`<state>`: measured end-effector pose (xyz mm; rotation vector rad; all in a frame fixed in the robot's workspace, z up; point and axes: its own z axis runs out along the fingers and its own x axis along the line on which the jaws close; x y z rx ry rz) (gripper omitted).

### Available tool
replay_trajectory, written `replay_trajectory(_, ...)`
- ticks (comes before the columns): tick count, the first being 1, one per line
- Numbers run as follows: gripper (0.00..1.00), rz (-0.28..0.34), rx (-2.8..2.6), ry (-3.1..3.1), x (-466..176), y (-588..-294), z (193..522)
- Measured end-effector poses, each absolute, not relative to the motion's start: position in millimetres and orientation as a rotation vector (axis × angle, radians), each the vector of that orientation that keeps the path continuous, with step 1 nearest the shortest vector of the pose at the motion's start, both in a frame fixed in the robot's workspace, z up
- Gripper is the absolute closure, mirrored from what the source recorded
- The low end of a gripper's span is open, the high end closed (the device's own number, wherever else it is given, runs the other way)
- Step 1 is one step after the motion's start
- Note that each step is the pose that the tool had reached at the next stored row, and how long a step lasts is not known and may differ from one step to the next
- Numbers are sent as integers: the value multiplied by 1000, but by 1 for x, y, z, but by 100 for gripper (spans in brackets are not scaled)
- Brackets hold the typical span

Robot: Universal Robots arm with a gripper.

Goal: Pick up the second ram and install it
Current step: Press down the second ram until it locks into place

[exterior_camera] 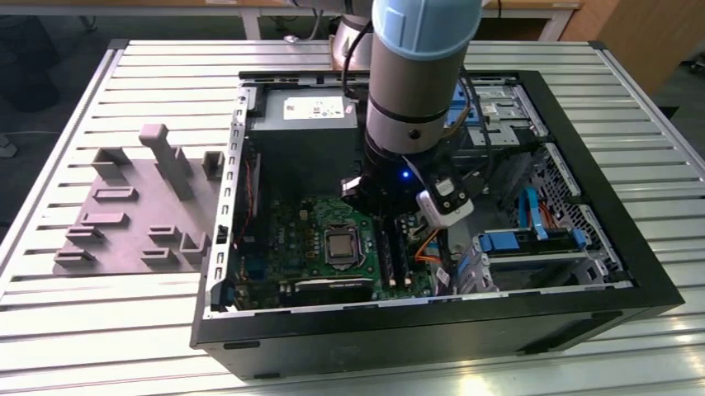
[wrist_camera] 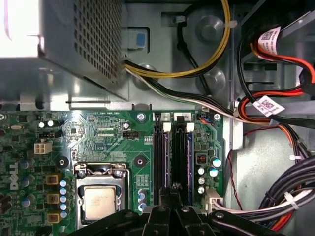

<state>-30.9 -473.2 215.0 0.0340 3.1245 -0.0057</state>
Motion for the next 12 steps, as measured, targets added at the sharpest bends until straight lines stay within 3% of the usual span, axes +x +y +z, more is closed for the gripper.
replay_trajectory(6, 89, 1, 34, 3123, -31, -473, 238)
replay_trajectory(12, 89, 1, 34, 3123, -31, -473, 240)
